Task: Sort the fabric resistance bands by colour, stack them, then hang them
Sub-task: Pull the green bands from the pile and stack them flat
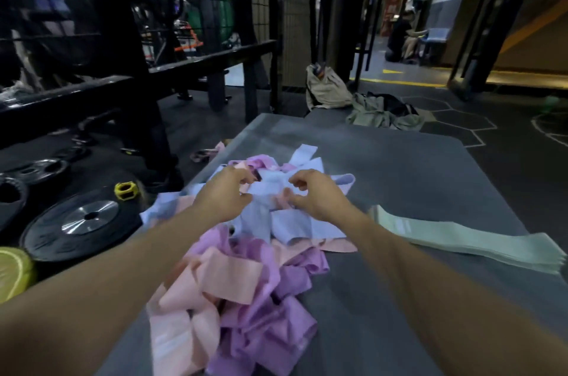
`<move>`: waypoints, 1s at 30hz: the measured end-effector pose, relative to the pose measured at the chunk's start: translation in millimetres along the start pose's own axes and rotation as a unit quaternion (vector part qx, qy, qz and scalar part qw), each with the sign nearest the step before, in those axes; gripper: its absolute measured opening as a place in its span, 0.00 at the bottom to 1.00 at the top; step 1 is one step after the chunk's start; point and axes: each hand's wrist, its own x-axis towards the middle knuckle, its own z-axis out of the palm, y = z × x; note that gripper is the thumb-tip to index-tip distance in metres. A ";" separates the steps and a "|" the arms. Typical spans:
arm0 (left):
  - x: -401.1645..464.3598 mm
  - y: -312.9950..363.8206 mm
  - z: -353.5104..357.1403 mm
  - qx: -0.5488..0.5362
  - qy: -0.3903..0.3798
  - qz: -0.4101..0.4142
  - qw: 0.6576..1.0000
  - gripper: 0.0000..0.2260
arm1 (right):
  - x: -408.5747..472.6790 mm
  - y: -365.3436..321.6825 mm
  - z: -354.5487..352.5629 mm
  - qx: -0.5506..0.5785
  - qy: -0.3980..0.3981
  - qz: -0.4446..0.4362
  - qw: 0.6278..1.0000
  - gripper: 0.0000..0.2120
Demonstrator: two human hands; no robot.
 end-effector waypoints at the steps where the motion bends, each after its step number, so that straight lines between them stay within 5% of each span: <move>1: -2.8 -12.5 -2.4 -0.006 0.004 -0.012 1.000 0.13 | 5.3 -11.2 7.3 -0.003 -0.005 -0.007 1.000 0.16; 7: -24.1 -54.8 -6.8 -0.045 -0.006 -0.054 0.998 0.15 | 20.9 -55.4 47.3 -0.001 -0.024 -0.080 0.997 0.16; 10: -28.9 -63.7 -5.5 -0.046 -0.021 -0.068 0.996 0.15 | 25.6 -58.3 65.6 -0.122 -0.071 -0.046 0.989 0.25; 12: -28.2 -68.1 -1.8 -0.033 -0.022 -0.069 0.997 0.15 | 24.9 -55.1 71.3 -0.202 -0.091 -0.025 0.975 0.23; 19: -18.8 -68.8 16.4 0.011 -0.032 -0.070 0.997 0.19 | 22.6 -38.1 51.7 -0.093 0.011 0.002 0.996 0.14; 23: -18.2 -57.3 22.7 0.109 -0.027 -0.036 0.993 0.11 | 23.1 -33.1 29.3 -0.040 0.079 0.014 0.996 0.12; 26: -13.9 -49.0 10.6 -0.052 0.024 -0.078 0.995 0.04 | 19.1 -29.0 15.9 -0.011 0.097 0.056 0.994 0.12; 28: -4.7 -43.8 -6.4 -0.162 0.061 -0.080 0.982 0.16 | 15.8 -31.4 11.5 -0.006 0.088 0.054 0.995 0.13; 30: 2.0 -35.2 -32.1 -0.260 0.087 -0.069 0.959 0.15 | 12.8 -40.4 10.0 0.005 0.084 0.036 0.996 0.12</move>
